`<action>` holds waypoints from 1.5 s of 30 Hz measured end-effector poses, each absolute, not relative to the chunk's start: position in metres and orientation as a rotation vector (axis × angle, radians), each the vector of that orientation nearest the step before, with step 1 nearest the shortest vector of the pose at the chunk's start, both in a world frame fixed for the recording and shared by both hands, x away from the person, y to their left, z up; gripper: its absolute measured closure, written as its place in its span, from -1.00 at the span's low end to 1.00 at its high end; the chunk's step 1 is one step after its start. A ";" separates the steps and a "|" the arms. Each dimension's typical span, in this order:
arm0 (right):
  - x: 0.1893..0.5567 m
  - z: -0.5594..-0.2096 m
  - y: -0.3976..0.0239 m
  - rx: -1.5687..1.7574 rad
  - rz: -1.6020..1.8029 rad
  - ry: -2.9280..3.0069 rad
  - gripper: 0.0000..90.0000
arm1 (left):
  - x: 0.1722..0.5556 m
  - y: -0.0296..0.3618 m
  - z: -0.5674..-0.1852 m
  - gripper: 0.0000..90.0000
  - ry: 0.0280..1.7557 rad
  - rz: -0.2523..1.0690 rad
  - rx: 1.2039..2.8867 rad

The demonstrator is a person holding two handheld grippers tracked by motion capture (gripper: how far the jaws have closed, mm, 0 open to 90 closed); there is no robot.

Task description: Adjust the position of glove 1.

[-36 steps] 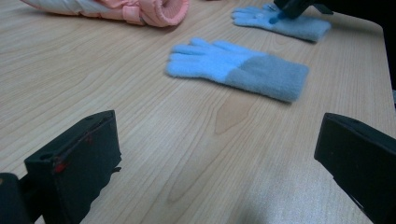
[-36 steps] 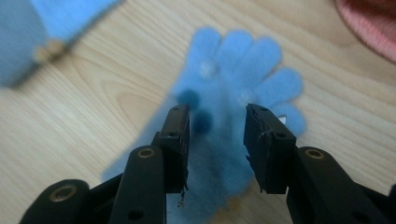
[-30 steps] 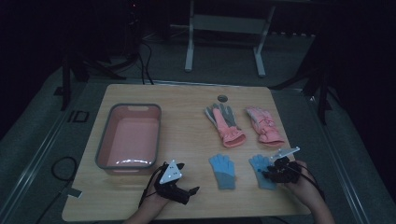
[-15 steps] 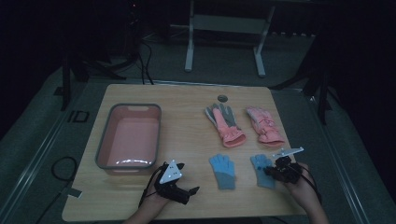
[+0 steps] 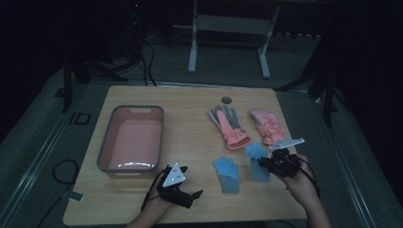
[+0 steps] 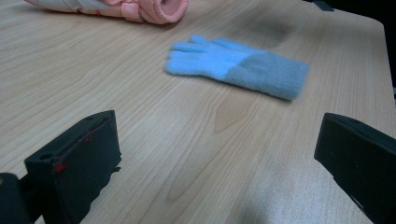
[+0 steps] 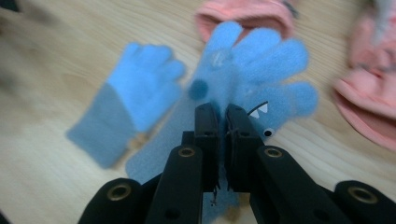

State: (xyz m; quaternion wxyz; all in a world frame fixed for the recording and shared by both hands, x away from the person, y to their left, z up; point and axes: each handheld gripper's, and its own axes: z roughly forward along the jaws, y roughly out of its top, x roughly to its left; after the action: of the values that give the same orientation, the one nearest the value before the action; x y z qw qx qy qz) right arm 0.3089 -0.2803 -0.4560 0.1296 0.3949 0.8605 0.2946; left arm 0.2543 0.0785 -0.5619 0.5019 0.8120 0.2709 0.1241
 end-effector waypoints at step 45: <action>0.318 -0.524 -0.195 1.005 0.767 2.752 0.83 | 0.254 0.078 -0.562 -0.99 0.666 0.311 1.966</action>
State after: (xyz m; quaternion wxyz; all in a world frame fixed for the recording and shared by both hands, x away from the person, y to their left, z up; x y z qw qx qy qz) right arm 0.3176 -0.1952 -0.5244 0.0564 0.3313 0.9073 0.2527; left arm 0.2542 0.0781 -0.5618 0.4979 0.8123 0.2753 0.1283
